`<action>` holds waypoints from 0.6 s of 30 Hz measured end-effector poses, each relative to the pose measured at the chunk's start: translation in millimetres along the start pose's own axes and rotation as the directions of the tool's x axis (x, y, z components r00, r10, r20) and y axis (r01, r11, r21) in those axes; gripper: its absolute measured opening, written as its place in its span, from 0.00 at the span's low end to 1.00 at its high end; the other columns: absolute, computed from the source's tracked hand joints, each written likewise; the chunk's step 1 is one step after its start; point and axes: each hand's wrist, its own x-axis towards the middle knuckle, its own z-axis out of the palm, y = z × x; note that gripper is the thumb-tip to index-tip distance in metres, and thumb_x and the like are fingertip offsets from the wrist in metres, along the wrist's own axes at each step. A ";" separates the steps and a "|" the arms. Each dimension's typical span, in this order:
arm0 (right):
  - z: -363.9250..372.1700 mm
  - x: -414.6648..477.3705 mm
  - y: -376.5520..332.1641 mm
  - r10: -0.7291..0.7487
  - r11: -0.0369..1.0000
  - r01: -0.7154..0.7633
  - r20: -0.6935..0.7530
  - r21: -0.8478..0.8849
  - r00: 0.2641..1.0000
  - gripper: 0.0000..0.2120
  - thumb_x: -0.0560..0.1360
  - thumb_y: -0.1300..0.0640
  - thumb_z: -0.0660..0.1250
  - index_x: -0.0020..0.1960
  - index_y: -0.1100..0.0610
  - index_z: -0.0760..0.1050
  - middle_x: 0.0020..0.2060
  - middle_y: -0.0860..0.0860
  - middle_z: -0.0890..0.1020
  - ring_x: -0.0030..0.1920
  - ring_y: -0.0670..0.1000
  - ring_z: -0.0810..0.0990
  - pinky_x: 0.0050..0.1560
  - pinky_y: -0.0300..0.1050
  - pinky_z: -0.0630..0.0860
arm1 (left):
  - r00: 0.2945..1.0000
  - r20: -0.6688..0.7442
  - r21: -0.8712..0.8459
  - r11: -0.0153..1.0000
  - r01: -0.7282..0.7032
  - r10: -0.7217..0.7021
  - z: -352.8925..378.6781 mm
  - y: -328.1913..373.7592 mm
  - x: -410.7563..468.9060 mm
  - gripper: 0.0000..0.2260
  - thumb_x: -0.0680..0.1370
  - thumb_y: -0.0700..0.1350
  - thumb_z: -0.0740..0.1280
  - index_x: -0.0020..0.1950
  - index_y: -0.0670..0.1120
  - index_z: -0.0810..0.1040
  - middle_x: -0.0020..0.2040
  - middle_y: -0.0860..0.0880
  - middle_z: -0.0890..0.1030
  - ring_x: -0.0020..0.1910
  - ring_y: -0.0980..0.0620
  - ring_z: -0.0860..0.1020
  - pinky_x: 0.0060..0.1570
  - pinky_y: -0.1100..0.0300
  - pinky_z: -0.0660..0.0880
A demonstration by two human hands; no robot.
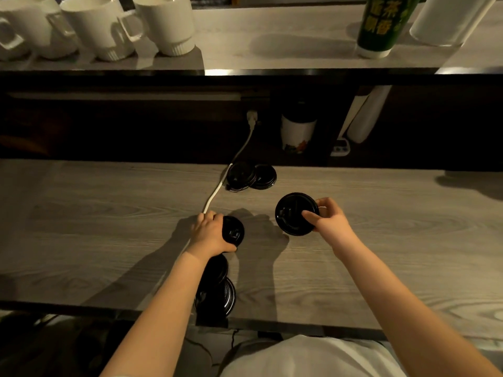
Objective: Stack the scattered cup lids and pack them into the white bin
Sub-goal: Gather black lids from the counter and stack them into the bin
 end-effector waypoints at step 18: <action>-14.4 -7.7 -48.3 -0.104 0.983 0.072 0.187 0.170 0.977 0.07 0.80 0.60 0.59 0.58 0.57 0.67 0.51 0.54 0.78 0.48 0.49 0.79 0.44 0.43 0.79 | 0.924 -0.263 -0.483 0.791 -0.375 0.278 -71.6 114.6 -37.2 0.41 0.67 0.49 0.76 0.74 0.50 0.56 0.66 0.47 0.69 0.65 0.48 0.69 0.56 0.60 0.68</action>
